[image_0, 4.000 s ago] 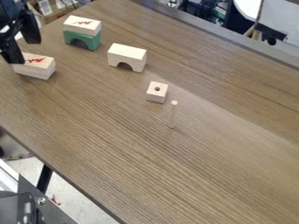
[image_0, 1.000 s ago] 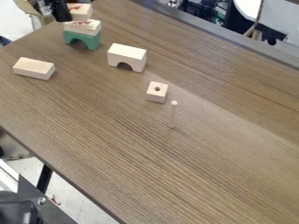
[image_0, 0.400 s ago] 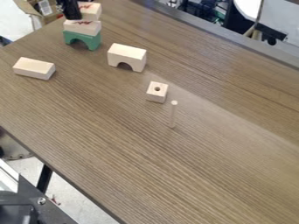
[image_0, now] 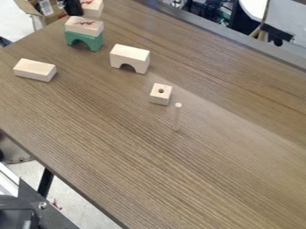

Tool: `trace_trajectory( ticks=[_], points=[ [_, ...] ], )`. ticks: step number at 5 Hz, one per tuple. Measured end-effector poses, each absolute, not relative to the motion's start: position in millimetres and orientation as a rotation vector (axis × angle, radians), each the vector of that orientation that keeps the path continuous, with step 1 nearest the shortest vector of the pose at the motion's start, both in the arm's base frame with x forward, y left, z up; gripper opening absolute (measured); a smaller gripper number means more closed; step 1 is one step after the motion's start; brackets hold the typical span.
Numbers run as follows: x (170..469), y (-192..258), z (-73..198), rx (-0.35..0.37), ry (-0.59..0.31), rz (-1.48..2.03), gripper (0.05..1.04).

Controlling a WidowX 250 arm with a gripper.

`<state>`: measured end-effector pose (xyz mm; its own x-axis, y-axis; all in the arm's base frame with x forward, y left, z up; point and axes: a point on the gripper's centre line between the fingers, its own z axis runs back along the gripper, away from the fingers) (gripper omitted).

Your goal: Put the block on the top of the other block

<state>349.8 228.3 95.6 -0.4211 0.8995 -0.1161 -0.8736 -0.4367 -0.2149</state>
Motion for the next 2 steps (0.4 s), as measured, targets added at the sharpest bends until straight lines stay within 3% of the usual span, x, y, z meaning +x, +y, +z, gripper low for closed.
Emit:
trace_trajectory(
  ticks=[2],
  points=[
    [349.3, 229.2, 91.6, -0.248, -0.133, 2.013, 0.564]
  ],
)
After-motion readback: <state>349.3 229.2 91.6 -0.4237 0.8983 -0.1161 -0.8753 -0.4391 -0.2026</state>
